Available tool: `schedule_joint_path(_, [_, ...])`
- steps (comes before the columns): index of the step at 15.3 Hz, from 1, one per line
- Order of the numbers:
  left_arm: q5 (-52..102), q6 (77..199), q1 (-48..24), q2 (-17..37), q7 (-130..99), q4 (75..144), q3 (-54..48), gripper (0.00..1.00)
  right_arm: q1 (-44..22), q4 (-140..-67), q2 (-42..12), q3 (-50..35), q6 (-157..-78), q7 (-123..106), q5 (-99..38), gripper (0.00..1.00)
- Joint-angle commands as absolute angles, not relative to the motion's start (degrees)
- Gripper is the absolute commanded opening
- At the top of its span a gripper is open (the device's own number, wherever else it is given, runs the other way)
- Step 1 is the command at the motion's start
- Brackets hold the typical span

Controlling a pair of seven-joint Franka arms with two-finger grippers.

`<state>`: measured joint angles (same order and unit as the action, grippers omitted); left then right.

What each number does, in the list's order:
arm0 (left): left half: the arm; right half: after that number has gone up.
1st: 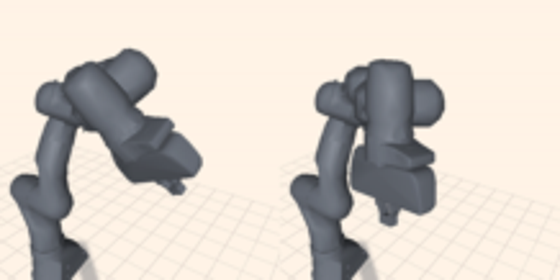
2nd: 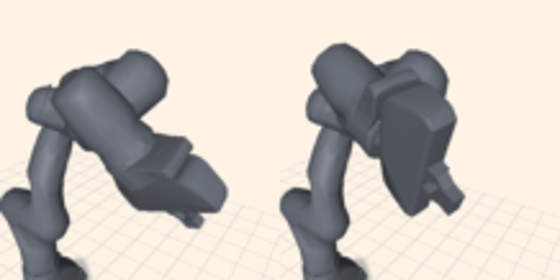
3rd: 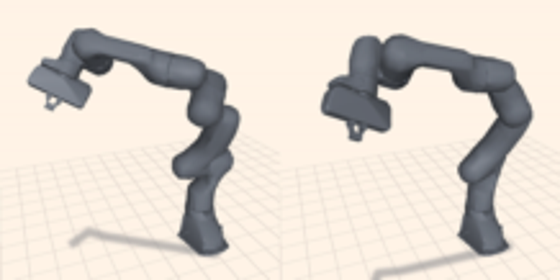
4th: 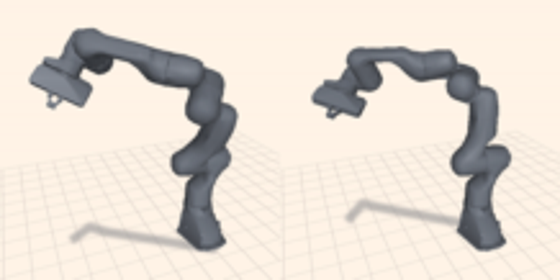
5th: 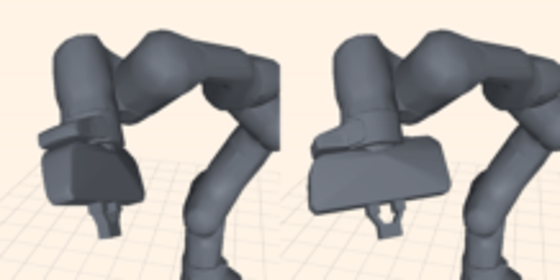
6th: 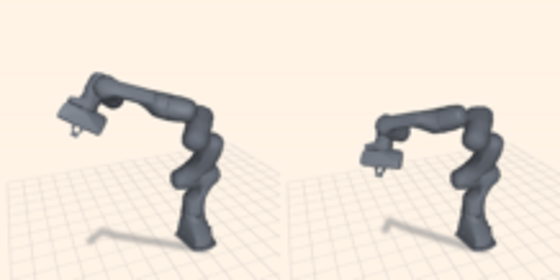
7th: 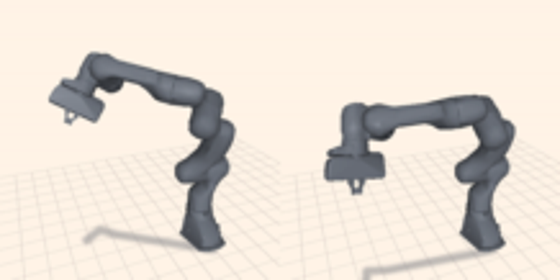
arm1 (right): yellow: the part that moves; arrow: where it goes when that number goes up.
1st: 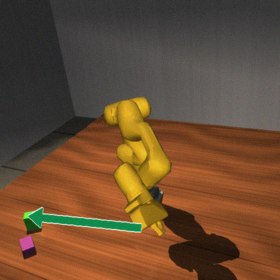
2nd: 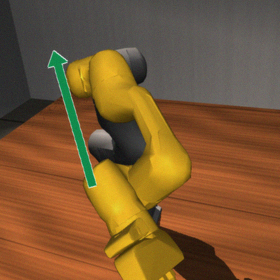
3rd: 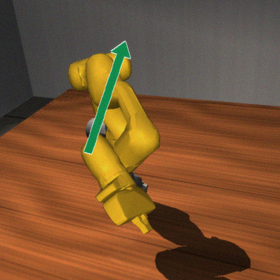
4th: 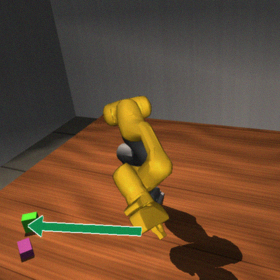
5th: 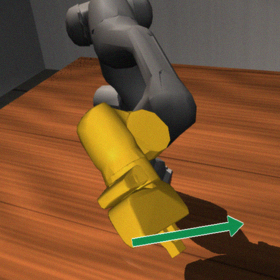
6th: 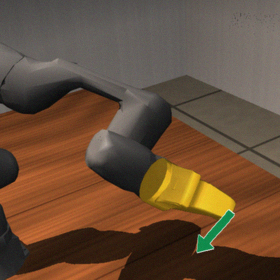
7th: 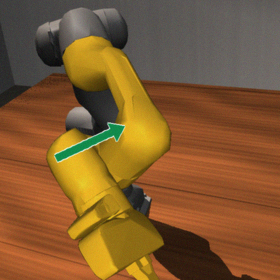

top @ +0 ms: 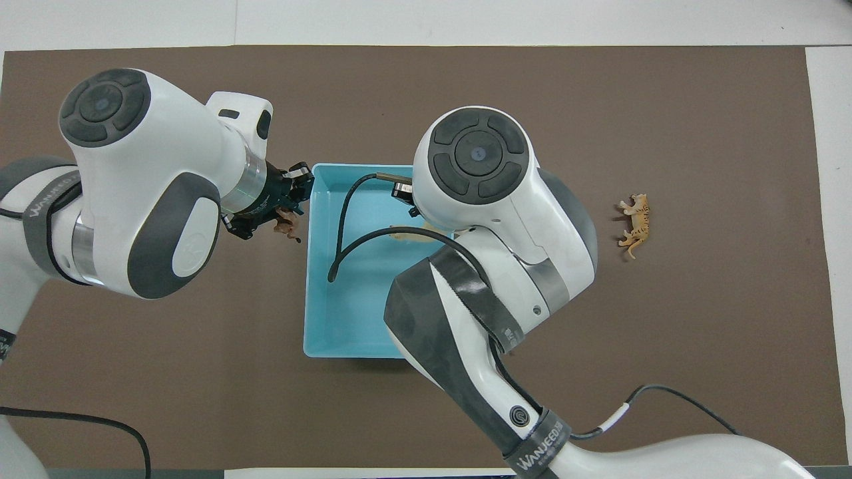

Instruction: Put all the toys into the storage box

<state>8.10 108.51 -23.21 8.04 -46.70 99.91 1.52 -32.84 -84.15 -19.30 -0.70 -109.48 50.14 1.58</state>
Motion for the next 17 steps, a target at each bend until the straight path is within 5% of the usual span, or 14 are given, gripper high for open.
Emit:
schedule_joint_path(1, [11.6,109.3,-20.7,6.1,-44.7,100.6,2.5,0.00,-34.3,-83.1,-19.5,-0.6,-108.6,51.8,1.5,1.00])
schedule_joint_path(6, [11.8,109.4,-20.4,5.8,-44.9,100.5,2.4,0.00,-32.4,-83.1,-19.2,0.1,-105.2,50.5,2.5,1.00])
schedule_joint_path(15, [12.0,121.7,-31.8,4.5,-54.1,108.8,2.4,0.00,-11.8,-88.7,-17.2,-0.1,-107.9,7.2,1.1,1.00])
schedule_joint_path(16, [12.0,122.1,-32.1,4.4,-53.9,109.5,2.4,0.11,-10.2,-91.3,-16.6,-0.1,-111.5,3.6,0.5,1.00])
schedule_joint_path(17, [11.8,121.4,-32.1,4.2,-53.8,109.6,2.5,0.59,-9.1,-94.5,-15.5,0.0,-114.4,1.7,0.5,1.00])
